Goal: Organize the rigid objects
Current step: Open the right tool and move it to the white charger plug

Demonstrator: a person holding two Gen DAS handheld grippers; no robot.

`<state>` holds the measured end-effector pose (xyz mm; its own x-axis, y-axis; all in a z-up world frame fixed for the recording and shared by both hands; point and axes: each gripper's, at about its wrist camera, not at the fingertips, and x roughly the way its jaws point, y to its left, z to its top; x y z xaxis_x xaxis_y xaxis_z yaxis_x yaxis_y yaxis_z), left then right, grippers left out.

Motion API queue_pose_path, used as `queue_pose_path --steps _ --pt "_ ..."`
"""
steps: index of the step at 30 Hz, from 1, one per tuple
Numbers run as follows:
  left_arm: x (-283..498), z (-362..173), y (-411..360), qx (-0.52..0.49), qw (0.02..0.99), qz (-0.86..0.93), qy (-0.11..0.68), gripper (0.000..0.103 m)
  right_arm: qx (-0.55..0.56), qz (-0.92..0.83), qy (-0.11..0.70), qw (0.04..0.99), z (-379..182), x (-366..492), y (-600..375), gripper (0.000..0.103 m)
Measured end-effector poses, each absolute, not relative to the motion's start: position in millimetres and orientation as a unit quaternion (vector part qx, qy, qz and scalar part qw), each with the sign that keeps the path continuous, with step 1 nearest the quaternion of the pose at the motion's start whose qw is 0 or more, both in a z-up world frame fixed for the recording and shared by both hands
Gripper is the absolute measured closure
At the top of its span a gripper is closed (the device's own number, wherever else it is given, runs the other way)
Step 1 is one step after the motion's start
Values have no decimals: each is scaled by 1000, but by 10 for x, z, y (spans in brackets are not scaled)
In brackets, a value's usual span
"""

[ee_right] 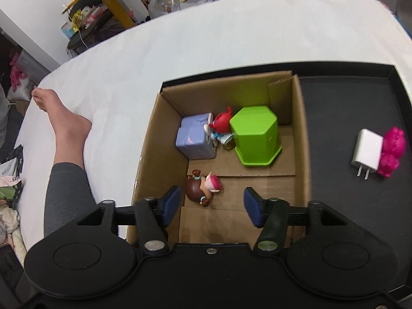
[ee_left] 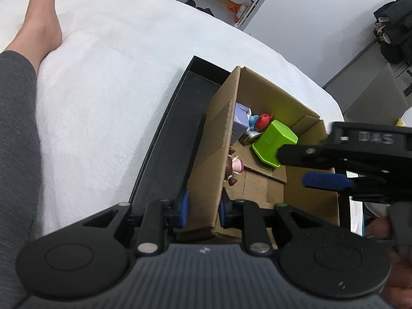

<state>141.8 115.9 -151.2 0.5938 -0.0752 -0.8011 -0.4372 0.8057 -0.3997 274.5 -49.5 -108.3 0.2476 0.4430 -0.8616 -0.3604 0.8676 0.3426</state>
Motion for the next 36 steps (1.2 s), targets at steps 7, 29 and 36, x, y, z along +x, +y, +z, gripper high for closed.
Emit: queue_pose_path --steps 7,29,36 --pt "1428 -1511 1141 -289 844 111 439 82 38 257 540 801 -872 2721 -704 31" --pt "1446 -1529 1139 -285 844 114 439 82 56 199 519 829 -786 2868 -1498 17" --pt "1440 -1537 1163 -286 844 113 439 82 85 150 522 835 -1016 3038 -1716 21"
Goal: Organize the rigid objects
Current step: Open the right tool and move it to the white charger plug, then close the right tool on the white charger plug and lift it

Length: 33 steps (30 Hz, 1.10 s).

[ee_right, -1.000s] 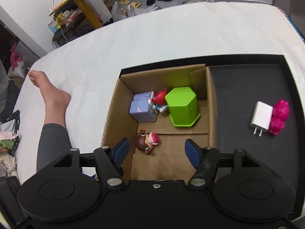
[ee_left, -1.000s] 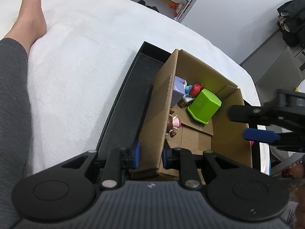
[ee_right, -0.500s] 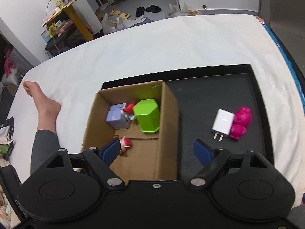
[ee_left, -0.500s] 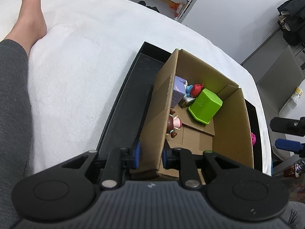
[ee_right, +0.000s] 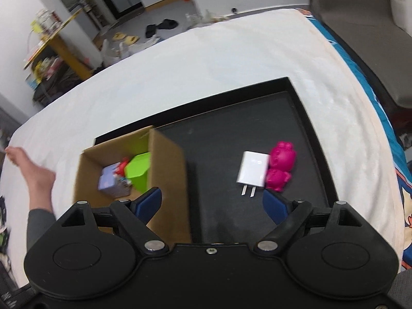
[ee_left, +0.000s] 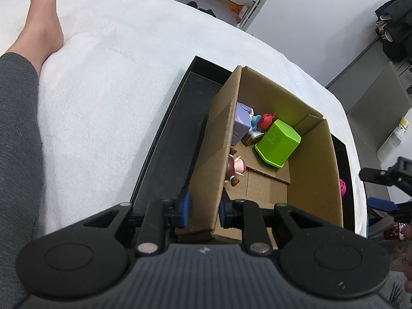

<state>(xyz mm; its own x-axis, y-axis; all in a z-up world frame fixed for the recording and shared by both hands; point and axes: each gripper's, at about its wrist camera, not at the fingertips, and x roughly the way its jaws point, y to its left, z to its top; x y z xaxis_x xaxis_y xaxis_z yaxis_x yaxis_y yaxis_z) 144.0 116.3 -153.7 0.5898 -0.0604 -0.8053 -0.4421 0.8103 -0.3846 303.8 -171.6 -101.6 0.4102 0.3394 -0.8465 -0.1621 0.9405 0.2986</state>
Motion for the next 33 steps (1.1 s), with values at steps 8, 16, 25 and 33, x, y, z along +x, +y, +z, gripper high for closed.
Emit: queue_pose_path --steps 8,16,25,33 --pt "1449 -1532 1162 -287 844 111 439 82 118 127 538 825 -1323 3182 -1823 45" --pt "1451 -1527 1150 -288 844 111 439 82 123 123 543 822 -1498 3388 -1783 46" --pt "1451 -1527 1151 -288 844 110 439 82 101 104 553 821 -1594 3607 -1715 50" --pt "1454 -1525 1148 -288 844 111 439 82 81 75 564 818 -1703 3652 -1644 50"
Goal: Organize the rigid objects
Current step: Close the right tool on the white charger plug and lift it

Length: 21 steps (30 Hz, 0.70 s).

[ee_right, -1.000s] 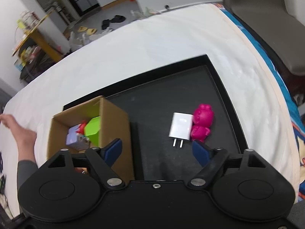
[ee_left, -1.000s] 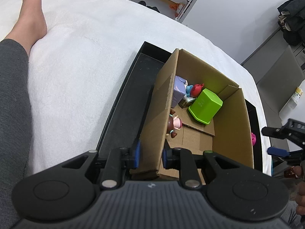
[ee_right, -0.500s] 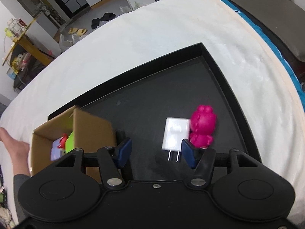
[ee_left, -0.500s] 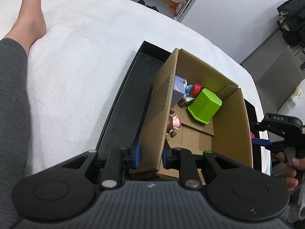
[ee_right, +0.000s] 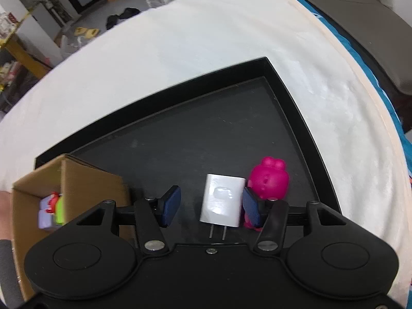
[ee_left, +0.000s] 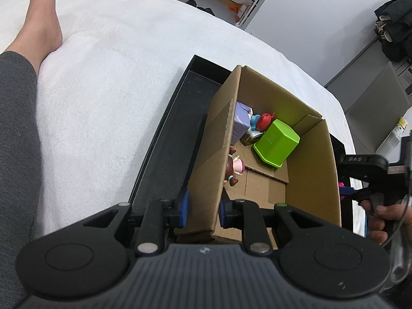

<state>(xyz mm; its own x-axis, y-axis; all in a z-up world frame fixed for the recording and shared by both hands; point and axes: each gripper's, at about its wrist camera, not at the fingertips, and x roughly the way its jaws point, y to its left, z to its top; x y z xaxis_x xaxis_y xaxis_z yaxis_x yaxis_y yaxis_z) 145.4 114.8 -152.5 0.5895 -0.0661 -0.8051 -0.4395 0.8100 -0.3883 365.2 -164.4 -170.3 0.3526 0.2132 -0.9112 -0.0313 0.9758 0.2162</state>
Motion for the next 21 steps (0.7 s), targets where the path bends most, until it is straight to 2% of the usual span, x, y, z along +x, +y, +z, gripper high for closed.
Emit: queue_pose_path --steps 3,6,21 --pt "1454 -1528 1153 -289 843 110 439 82 61 64 575 813 -1825 3654 -1569 52" --pt "1447 -1540 1172 -295 841 108 439 82 44 53 580 812 -1917 3621 -1509 64" --pt "1450 -1536 1131 -288 843 114 439 82 24 103 563 820 -1588 3437 -1456 67"
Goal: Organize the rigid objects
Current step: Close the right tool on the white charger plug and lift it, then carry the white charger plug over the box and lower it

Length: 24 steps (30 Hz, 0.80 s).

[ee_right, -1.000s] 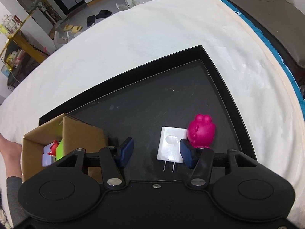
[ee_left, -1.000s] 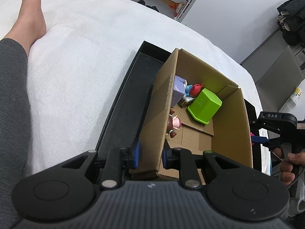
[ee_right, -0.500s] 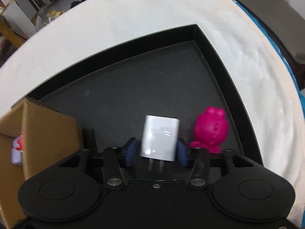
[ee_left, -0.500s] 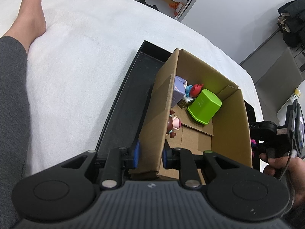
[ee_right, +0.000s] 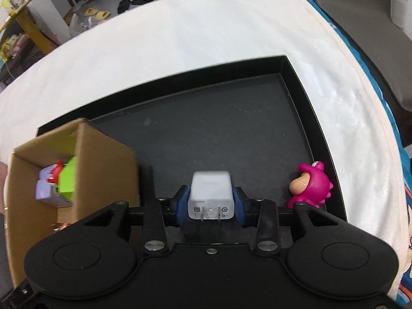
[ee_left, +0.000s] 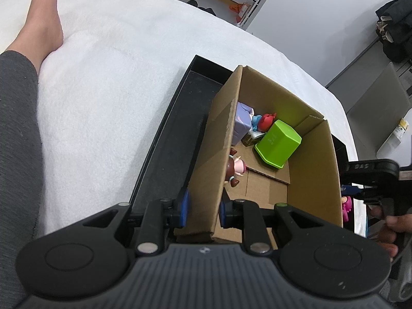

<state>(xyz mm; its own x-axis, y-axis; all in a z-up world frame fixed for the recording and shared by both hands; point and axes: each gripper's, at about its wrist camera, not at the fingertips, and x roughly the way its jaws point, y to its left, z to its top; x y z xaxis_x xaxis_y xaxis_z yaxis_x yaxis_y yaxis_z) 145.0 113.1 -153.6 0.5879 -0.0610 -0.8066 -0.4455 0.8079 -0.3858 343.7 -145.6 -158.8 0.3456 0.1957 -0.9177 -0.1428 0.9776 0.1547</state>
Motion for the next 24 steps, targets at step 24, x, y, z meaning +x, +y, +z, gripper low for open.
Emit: queue_pose_path --steps 24 --pt "1461 -1532 1126 -287 843 117 440 82 29 155 503 850 -798 3193 -1427 67"
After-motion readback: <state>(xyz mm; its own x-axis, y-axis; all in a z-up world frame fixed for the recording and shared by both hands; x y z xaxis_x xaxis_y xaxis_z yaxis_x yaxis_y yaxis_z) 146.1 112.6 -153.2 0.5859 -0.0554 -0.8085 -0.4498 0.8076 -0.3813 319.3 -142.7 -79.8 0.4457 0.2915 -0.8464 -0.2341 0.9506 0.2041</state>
